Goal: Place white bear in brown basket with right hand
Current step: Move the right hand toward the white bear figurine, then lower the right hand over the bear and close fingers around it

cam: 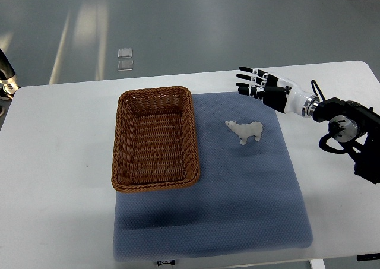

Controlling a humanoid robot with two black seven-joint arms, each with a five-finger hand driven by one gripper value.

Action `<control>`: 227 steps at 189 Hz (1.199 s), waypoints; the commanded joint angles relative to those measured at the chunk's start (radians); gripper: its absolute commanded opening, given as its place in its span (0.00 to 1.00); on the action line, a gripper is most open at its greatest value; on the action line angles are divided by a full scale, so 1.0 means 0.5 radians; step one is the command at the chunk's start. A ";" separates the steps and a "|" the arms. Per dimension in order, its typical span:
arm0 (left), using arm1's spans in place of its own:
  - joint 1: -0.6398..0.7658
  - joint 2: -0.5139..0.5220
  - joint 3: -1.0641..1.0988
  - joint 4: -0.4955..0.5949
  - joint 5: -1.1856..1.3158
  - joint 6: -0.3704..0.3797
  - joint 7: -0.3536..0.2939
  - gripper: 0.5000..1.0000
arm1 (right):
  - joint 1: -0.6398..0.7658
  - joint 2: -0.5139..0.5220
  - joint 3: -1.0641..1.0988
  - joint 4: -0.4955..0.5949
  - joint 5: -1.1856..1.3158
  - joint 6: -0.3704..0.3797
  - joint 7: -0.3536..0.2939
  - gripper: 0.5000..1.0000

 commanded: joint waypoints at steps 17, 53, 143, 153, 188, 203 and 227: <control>-0.031 0.000 0.001 -0.001 0.000 0.001 -0.003 1.00 | 0.000 -0.027 0.002 0.053 -0.232 0.055 0.006 0.85; -0.031 0.000 -0.003 -0.001 0.000 0.001 -0.003 1.00 | 0.040 -0.091 -0.004 0.099 -0.624 0.175 0.064 0.85; -0.031 0.000 0.001 -0.001 0.000 0.001 -0.003 1.00 | 0.107 -0.251 -0.010 0.504 -1.686 0.200 0.218 0.85; -0.031 0.000 0.001 -0.001 0.000 0.001 -0.003 1.00 | 0.104 -0.254 -0.013 0.550 -1.827 0.190 0.230 0.86; -0.031 0.000 0.001 -0.001 0.000 0.001 -0.003 1.00 | 0.095 -0.269 -0.065 0.620 -2.161 0.135 0.236 0.86; -0.031 0.000 0.001 -0.001 0.000 0.001 0.000 1.00 | 0.104 -0.269 -0.160 0.620 -2.207 0.049 0.236 0.86; -0.031 0.000 0.001 -0.001 0.000 0.001 -0.003 1.00 | 0.101 -0.266 -0.262 0.620 -2.208 -0.022 0.236 0.86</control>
